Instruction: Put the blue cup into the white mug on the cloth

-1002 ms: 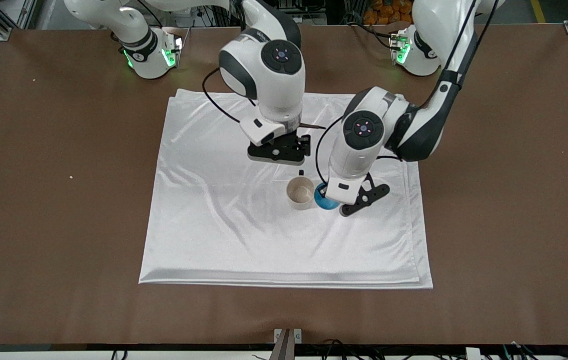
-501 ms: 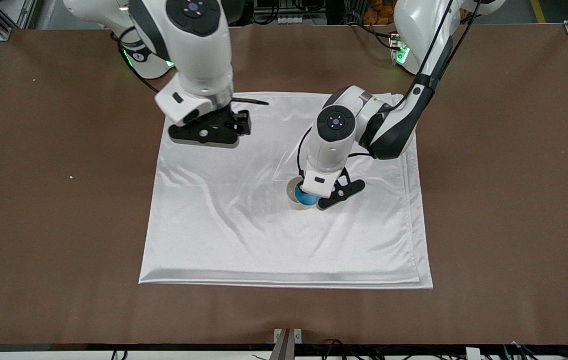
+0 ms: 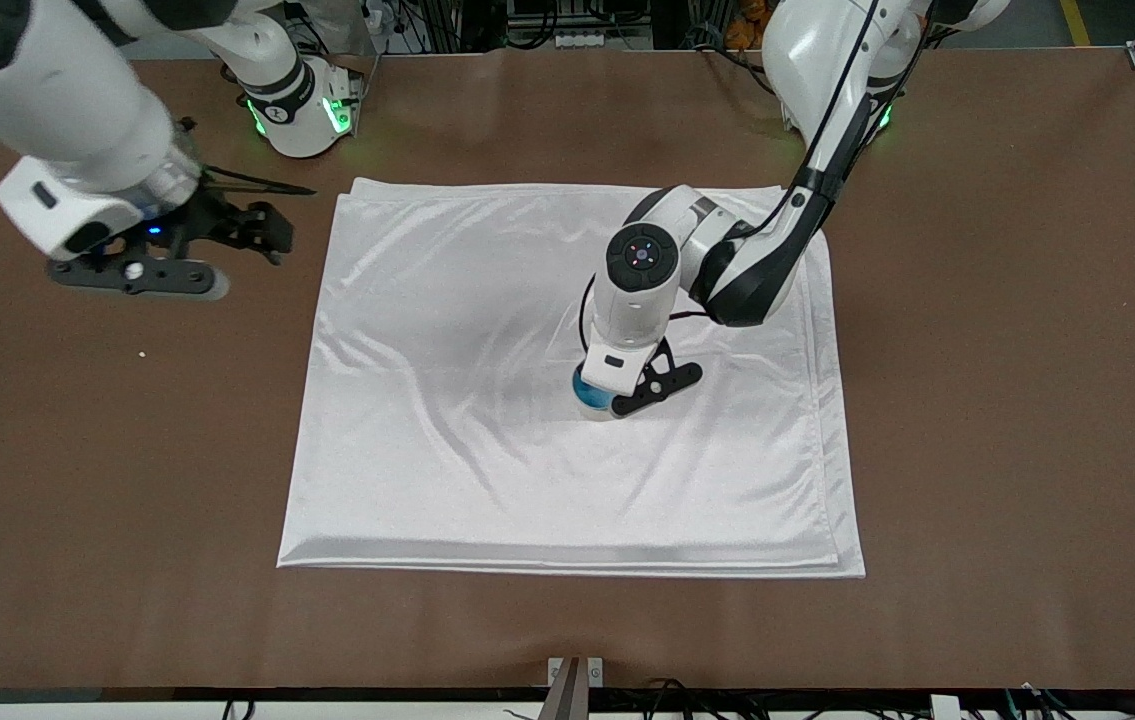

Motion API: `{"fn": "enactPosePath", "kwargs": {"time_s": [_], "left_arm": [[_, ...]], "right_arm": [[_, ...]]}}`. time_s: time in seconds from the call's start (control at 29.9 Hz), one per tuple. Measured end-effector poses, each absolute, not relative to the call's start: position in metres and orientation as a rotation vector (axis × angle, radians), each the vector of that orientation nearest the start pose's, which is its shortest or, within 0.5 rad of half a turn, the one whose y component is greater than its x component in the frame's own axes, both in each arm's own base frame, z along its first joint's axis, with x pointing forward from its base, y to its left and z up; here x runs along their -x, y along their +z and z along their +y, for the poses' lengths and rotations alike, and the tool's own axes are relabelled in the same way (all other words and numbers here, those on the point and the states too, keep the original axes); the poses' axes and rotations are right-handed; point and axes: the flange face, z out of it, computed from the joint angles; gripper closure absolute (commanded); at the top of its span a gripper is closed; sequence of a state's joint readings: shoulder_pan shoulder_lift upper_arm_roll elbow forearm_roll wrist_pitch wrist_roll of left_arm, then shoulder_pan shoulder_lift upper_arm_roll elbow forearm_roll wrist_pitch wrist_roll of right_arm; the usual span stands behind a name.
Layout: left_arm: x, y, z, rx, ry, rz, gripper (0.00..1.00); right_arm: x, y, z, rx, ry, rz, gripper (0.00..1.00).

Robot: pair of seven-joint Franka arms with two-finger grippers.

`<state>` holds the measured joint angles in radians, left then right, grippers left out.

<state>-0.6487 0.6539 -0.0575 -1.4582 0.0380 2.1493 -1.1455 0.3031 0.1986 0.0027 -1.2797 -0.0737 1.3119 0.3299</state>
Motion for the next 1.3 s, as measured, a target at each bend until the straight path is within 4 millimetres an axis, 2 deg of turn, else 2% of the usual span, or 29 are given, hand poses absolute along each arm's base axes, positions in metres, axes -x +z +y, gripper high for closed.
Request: {"fn": "enactPosePath", "kwargs": {"time_s": [0.1, 0.23, 0.37, 0.53, 0.6, 0.63, 0.67, 0.74, 1.0, 1.3], "left_arm": [[-0.554, 0.299, -0.462, 3.099, -0.03, -0.676, 1.0], [-0.554, 0.295, -0.463, 3.099, -0.029, -0.675, 1.0], [-0.554, 0.292, -0.463, 3.098, -0.028, -0.676, 1.0], [-0.554, 0.286, -0.463, 3.094, -0.022, -0.675, 1.0], [-0.554, 0.284, -0.463, 3.092, -0.02, -0.675, 0.89], [-0.554, 0.283, -0.463, 3.092, -0.019, -0.675, 0.78], [-0.554, 0.283, -0.463, 3.091, -0.018, -0.674, 0.63], [-0.555, 0.281, -0.463, 3.089, -0.017, -0.675, 0.0], [-0.556, 0.282, -0.462, 3.097, -0.02, -0.645, 0.0], [-0.561, 0.291, -0.462, 3.109, -0.042, -0.648, 0.0]], "right_arm": [[-0.571, 0.619, 0.132, 3.242, 0.243, 0.065, 0.0], [-0.58, 0.606, 0.099, 3.227, 0.229, 0.104, 0.0], [-0.584, 0.585, 0.083, 3.22, 0.195, 0.113, 0.0], [-0.578, 0.553, 0.074, 3.218, 0.184, 0.107, 0.0], [-0.575, 0.545, 0.071, 3.218, 0.191, 0.111, 0.0], [-0.573, 0.544, 0.07, 3.218, 0.191, 0.113, 0.0], [-0.572, 0.544, 0.069, 3.218, 0.19, 0.116, 0.0], [-0.569, 0.544, 0.067, 3.217, 0.186, 0.119, 0.0], [-0.567, 0.553, 0.051, 3.212, 0.143, 0.071, 0.0], [-0.575, 0.557, 0.034, 3.206, 0.06, 0.044, 0.0]]}}
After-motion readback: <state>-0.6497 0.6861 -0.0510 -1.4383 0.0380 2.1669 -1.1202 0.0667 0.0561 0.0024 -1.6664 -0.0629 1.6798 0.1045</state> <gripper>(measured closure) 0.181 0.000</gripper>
